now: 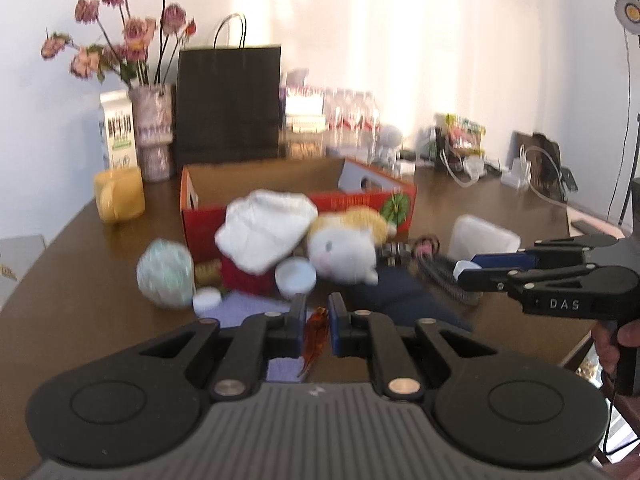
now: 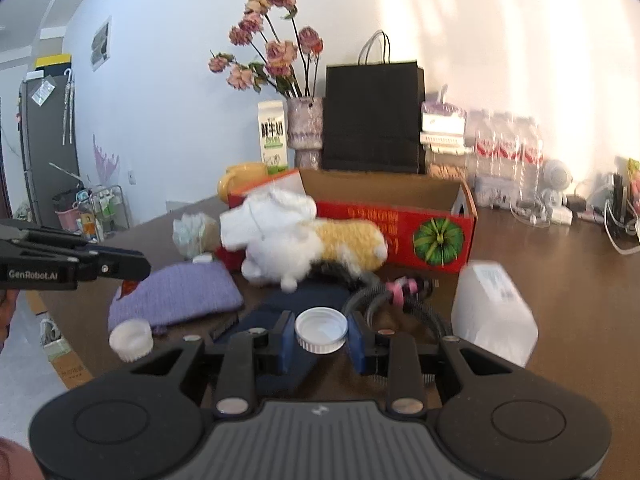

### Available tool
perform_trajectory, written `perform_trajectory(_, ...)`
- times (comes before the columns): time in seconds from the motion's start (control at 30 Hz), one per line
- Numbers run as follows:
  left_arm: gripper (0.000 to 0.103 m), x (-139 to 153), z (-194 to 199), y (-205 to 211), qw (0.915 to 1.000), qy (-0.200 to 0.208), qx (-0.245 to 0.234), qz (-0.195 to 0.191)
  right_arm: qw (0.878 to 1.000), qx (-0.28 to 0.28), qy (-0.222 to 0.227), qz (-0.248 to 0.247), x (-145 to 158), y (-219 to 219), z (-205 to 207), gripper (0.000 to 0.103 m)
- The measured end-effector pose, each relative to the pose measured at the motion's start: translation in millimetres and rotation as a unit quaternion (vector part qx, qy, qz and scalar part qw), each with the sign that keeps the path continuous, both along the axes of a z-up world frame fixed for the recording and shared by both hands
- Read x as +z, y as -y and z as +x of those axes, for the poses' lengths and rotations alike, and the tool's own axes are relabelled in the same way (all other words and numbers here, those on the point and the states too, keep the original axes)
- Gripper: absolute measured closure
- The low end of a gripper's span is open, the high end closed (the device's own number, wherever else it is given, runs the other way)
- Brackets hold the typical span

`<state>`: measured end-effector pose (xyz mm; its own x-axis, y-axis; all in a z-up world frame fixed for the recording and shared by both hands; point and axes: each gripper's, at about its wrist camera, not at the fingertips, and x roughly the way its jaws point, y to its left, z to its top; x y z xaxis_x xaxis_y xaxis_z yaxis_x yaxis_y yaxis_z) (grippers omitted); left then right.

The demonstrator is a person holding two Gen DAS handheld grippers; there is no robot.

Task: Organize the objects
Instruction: 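Carry the cap and chili into the cardboard box and open both grippers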

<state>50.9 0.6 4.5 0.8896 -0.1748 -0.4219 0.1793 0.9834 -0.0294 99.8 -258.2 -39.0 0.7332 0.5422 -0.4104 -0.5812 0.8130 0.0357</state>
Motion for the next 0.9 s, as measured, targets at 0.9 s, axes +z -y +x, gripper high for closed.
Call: perform_trajectory(0.9, 0.091, 62.3, 217.6, -8.4, 0.9986, -0.021, 0.046, -0.018, 0.997, -0.071, -0.01, -0.012, 77.0, -80.1, 201.6, 0.076)
